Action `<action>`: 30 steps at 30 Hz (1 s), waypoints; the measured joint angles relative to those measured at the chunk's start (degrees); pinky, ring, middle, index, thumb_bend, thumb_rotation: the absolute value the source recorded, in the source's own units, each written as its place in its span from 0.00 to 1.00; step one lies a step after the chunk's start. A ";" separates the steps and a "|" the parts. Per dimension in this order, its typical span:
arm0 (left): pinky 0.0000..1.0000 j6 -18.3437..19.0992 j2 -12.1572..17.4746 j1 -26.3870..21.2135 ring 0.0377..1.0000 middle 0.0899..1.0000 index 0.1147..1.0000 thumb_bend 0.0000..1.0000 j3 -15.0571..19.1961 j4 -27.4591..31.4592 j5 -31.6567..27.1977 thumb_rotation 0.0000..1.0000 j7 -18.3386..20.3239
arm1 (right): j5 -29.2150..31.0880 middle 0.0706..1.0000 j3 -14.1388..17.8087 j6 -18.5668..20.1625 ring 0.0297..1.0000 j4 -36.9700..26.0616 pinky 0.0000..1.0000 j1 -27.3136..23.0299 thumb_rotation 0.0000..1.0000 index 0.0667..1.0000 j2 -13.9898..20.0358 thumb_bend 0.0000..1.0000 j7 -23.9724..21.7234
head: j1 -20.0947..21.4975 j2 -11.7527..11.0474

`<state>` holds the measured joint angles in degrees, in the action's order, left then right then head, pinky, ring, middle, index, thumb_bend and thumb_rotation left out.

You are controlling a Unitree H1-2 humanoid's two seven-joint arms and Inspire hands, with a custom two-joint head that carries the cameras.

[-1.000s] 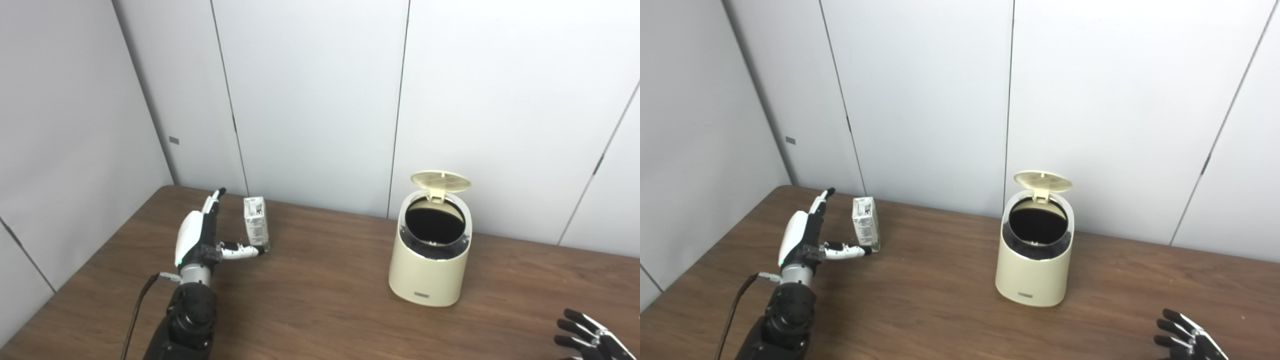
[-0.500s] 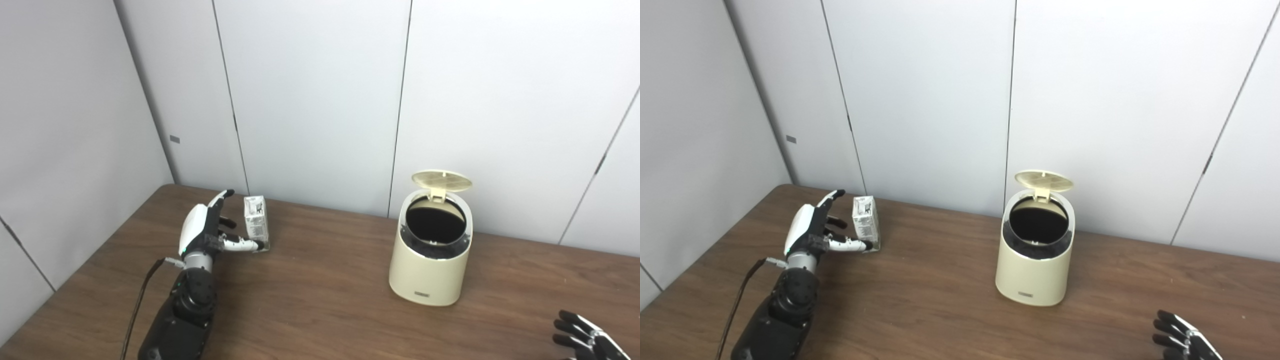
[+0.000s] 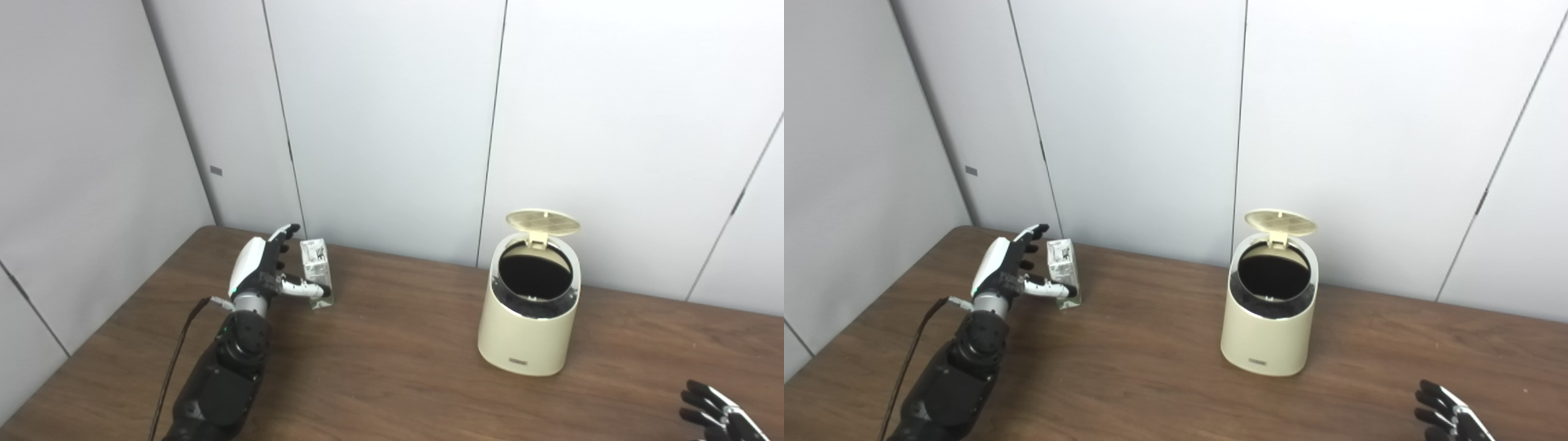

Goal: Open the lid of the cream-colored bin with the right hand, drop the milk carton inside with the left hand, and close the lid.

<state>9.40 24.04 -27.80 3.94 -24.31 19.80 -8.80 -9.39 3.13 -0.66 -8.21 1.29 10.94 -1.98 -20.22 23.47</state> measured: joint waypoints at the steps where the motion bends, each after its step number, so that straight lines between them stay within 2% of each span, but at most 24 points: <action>1: 0.75 0.00 0.11 -0.17 0.86 0.90 0.91 0.92 -0.31 -0.34 0.00 0.00 0.09 | -0.01 0.80 -0.01 0.00 0.77 0.00 0.61 0.00 0.94 0.82 0.00 0.71 0.02 | 0.00 0.00; 6: 0.71 -0.02 0.67 -1.27 0.84 0.89 0.90 0.92 -1.53 -2.10 0.21 0.00 0.19 | -0.04 0.80 -0.15 0.11 0.77 -0.04 0.63 0.02 0.95 0.83 -0.04 0.69 0.18 | 0.26 0.00; 14: 0.72 -1.73 1.72 -2.46 0.83 0.87 0.87 0.90 -2.76 -3.98 0.31 0.00 0.21 | -0.40 0.80 -0.41 0.11 0.77 -0.06 0.63 0.02 0.95 0.83 -0.09 0.67 0.70 | 0.62 0.09; 18: 0.73 -2.86 1.75 -3.10 0.80 0.84 0.85 0.87 -2.88 -4.78 0.16 0.00 0.31 | -0.58 0.80 -0.47 0.13 0.77 -0.09 0.62 0.02 0.95 0.83 -0.18 0.66 0.99 | 0.79 0.18; 21: 0.69 -4.26 1.86 -3.51 0.75 0.80 0.81 0.86 -3.43 -5.50 0.18 0.00 0.32 | -0.34 0.80 -0.47 0.12 0.77 -0.08 0.62 0.02 0.93 0.83 -0.21 0.65 0.99 | 0.97 0.26; 22: 0.65 -4.44 1.90 -3.58 0.72 0.77 0.76 0.83 -3.51 -5.69 0.17 0.00 0.35 | 0.09 0.81 -0.47 0.12 0.79 -0.07 0.64 0.02 0.91 0.84 -0.24 0.63 0.95 | 0.97 0.26; 25: 0.61 -5.27 1.92 -3.57 0.68 0.71 0.70 0.81 -3.42 -5.76 -0.46 0.00 0.73 | 3.24 0.82 -0.45 0.11 0.80 0.08 0.64 0.03 0.89 0.84 -0.23 0.63 -0.24 | 1.14 0.35; 27: 0.52 -5.65 1.88 -3.58 0.57 0.62 0.62 0.77 -3.22 -5.76 -0.86 0.00 0.90 | 4.53 0.82 -0.46 0.11 0.80 0.18 0.65 0.03 0.89 0.85 -0.25 0.62 -0.77 | 1.14 0.35; 28: 0.50 -5.66 1.85 -3.57 0.54 0.53 0.53 0.65 -3.08 -5.75 -0.96 0.00 0.93 | 4.86 0.82 -0.45 0.10 0.80 0.27 0.65 0.03 0.89 0.85 -0.25 0.62 -0.86 | 1.14 0.35; 29: 0.48 -5.72 1.81 -3.58 0.46 0.48 0.47 0.56 -3.03 -5.76 -0.99 0.00 0.86 | 5.08 0.82 -0.41 0.06 0.80 0.42 0.66 0.02 0.89 0.85 -0.23 0.63 -0.88 | 1.14 0.35; 30: 0.48 -5.96 1.77 -3.57 0.45 0.47 0.44 0.53 -2.99 -5.76 -0.99 0.00 0.63 | 5.44 0.82 -0.35 0.01 0.80 0.64 0.66 -0.01 0.89 0.85 -0.24 0.63 -0.90 | 1.14 0.35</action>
<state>3.44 25.81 -31.37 0.96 -30.07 18.81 -8.17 -3.95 2.78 -0.65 -7.57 1.28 10.71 -2.88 -19.07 23.82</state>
